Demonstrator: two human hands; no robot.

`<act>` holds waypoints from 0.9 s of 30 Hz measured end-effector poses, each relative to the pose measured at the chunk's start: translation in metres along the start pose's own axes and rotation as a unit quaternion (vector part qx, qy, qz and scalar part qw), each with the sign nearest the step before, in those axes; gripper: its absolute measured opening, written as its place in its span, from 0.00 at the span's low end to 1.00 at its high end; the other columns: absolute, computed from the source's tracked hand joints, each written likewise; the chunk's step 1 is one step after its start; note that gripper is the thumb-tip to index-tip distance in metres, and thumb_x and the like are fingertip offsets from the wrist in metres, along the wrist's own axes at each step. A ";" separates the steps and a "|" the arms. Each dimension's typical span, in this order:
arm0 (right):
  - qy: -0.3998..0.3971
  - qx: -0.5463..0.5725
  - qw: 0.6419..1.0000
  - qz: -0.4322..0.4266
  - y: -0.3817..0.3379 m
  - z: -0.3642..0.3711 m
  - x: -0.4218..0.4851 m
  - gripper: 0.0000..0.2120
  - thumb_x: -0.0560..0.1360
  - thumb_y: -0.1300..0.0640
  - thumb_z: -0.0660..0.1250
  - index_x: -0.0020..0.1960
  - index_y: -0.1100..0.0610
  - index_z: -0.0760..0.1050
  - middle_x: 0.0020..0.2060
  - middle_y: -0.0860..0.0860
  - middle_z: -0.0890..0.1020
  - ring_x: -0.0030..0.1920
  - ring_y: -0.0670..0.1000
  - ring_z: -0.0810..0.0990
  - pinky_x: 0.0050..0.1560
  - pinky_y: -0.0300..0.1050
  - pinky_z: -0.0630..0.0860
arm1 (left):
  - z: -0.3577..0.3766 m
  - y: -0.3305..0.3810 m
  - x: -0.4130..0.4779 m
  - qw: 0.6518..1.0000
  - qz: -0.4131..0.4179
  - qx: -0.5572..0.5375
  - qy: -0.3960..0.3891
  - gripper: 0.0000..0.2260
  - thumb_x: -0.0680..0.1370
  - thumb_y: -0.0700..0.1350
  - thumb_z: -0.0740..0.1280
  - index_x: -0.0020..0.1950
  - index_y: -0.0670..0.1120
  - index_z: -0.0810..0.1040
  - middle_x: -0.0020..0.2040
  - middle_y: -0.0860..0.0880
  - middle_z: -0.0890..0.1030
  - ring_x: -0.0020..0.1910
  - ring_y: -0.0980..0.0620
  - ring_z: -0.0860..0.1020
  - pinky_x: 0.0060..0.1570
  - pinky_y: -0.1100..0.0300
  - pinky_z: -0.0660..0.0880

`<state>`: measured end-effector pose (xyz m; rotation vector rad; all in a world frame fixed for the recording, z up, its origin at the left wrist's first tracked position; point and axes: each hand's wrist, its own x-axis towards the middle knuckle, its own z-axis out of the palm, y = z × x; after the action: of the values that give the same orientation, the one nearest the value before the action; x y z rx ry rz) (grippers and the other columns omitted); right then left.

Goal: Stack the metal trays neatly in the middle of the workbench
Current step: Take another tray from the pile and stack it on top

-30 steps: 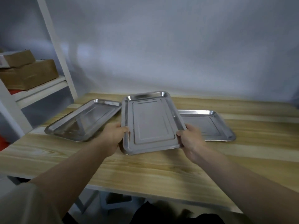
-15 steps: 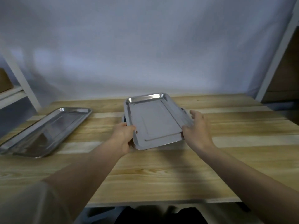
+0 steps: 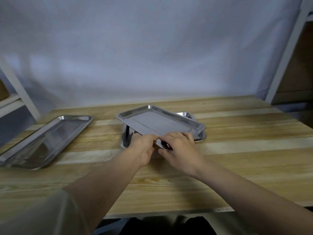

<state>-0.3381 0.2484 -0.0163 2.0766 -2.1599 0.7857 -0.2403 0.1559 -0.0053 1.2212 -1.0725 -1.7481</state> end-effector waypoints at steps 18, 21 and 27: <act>-0.030 -0.097 0.993 0.051 0.039 0.000 -0.010 0.24 0.66 0.72 0.60 0.56 0.50 0.73 0.53 0.45 0.77 0.58 0.50 0.72 0.62 0.45 0.58 | -0.061 -0.003 0.017 0.665 0.366 0.651 0.003 0.24 0.78 0.51 0.65 0.74 0.51 0.65 0.74 0.52 0.66 0.74 0.51 0.62 0.73 0.52 0.58; -0.021 -0.070 0.995 0.072 0.048 -0.002 -0.010 0.26 0.65 0.74 0.59 0.55 0.50 0.73 0.53 0.45 0.78 0.59 0.49 0.74 0.64 0.43 0.56 | -0.062 -0.004 0.023 0.625 0.380 0.681 -0.022 0.21 0.80 0.52 0.62 0.73 0.52 0.67 0.72 0.52 0.70 0.73 0.51 0.63 0.74 0.52 0.57; -0.036 -0.046 0.994 0.091 0.064 -0.006 -0.015 0.27 0.66 0.75 0.59 0.57 0.49 0.74 0.55 0.44 0.79 0.62 0.47 0.73 0.75 0.47 0.49 | -0.057 0.000 0.024 0.570 0.402 0.716 -0.032 0.17 0.81 0.51 0.59 0.70 0.52 0.70 0.65 0.52 0.74 0.65 0.50 0.70 0.66 0.55 0.64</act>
<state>-0.3987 0.2632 -0.0372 1.9136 -2.4018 0.6184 -0.1926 0.1215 -0.0249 1.0027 -2.6995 0.1280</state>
